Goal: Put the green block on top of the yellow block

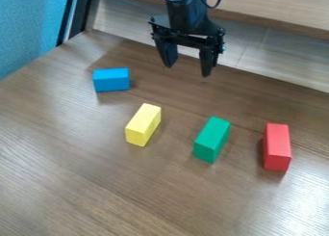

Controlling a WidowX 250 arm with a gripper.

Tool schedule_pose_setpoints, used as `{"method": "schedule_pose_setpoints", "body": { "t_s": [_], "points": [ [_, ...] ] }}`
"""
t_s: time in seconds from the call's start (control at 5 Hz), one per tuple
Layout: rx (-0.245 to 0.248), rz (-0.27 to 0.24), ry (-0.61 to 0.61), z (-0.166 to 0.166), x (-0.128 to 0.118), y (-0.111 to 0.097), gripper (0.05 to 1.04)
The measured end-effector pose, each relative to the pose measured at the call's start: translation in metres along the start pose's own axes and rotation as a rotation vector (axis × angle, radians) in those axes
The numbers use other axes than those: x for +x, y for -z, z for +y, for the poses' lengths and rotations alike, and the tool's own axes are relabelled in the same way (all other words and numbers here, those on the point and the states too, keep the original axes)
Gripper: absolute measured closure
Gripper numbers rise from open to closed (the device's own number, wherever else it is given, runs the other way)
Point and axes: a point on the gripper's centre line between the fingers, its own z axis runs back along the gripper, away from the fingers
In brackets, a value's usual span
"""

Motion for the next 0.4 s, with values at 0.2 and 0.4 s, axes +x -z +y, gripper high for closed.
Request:
{"method": "schedule_pose_setpoints", "body": {
  "t_s": [0.2,0.4],
  "points": [
    [-0.001,0.034,-0.008,0.0,-0.004,0.011,0.083],
    [-0.028,0.065,-0.005,-0.013,-0.011,0.023,0.083]
  ]
}}
